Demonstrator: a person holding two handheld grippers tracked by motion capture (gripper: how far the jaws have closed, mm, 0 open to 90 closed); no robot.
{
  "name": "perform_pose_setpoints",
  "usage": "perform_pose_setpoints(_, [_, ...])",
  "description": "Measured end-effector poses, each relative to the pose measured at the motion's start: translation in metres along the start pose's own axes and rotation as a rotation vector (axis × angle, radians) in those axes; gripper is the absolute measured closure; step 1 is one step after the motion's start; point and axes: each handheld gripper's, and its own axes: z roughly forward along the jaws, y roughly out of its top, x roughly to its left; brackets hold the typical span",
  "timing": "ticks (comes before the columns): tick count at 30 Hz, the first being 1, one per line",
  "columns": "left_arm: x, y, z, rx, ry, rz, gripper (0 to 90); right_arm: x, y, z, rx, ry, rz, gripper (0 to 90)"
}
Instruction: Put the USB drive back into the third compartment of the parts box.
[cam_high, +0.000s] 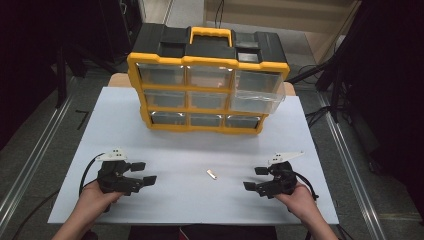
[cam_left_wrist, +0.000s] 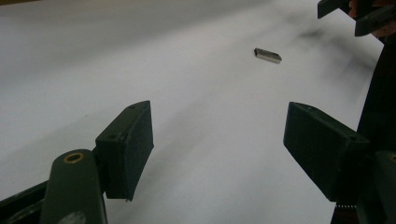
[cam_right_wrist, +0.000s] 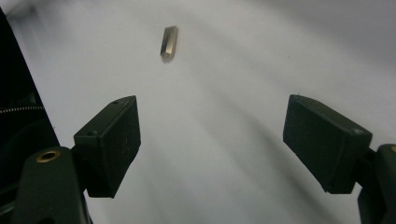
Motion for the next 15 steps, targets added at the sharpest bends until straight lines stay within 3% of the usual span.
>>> perform_pose_setpoints(15, [0.000, 0.000, 0.001, 0.013, 0.015, 0.006, 25.5, 0.003, 0.034, 0.008, -0.028, 0.003, -0.035, 17.4])
